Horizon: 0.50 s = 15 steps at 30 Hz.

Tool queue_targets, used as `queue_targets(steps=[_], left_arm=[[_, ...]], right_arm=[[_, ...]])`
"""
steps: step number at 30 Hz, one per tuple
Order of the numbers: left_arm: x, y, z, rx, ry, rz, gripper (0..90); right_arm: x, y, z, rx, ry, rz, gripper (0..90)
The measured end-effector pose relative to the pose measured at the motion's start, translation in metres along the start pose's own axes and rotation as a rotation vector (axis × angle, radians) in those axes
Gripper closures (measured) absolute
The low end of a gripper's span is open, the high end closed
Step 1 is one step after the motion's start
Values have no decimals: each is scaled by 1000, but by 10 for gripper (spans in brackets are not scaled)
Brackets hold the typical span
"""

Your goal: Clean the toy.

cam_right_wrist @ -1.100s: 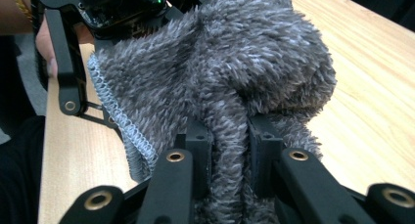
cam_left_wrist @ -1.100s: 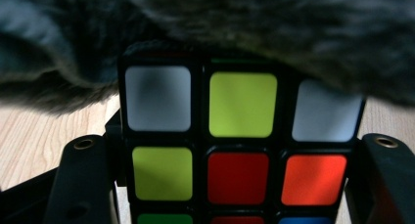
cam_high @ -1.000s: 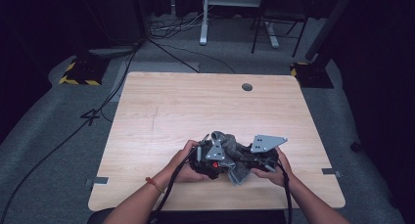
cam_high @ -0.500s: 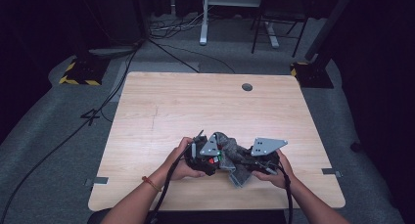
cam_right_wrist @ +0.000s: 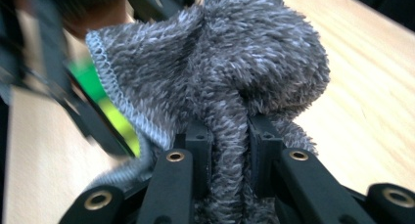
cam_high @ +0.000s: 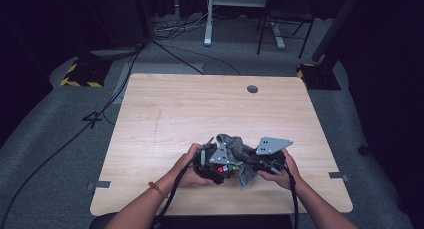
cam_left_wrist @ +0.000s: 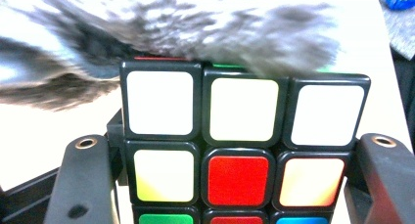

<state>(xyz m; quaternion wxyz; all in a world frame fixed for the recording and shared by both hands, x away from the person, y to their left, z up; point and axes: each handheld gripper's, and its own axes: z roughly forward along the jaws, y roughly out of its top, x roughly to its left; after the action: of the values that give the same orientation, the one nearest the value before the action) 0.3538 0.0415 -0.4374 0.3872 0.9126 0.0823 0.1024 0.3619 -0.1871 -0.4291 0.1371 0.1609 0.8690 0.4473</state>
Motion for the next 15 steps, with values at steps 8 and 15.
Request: queue_targets(steps=[8, 15], left_arm=[[3, -1, -9, -72, 0, -17, 333], [2, -3, -5, -44, 18, 3, 328]], right_arm=[[-5, -13, 5, 6, 66, 54, 755], [-3, -11, -2, -48, 99, 68, 755]])
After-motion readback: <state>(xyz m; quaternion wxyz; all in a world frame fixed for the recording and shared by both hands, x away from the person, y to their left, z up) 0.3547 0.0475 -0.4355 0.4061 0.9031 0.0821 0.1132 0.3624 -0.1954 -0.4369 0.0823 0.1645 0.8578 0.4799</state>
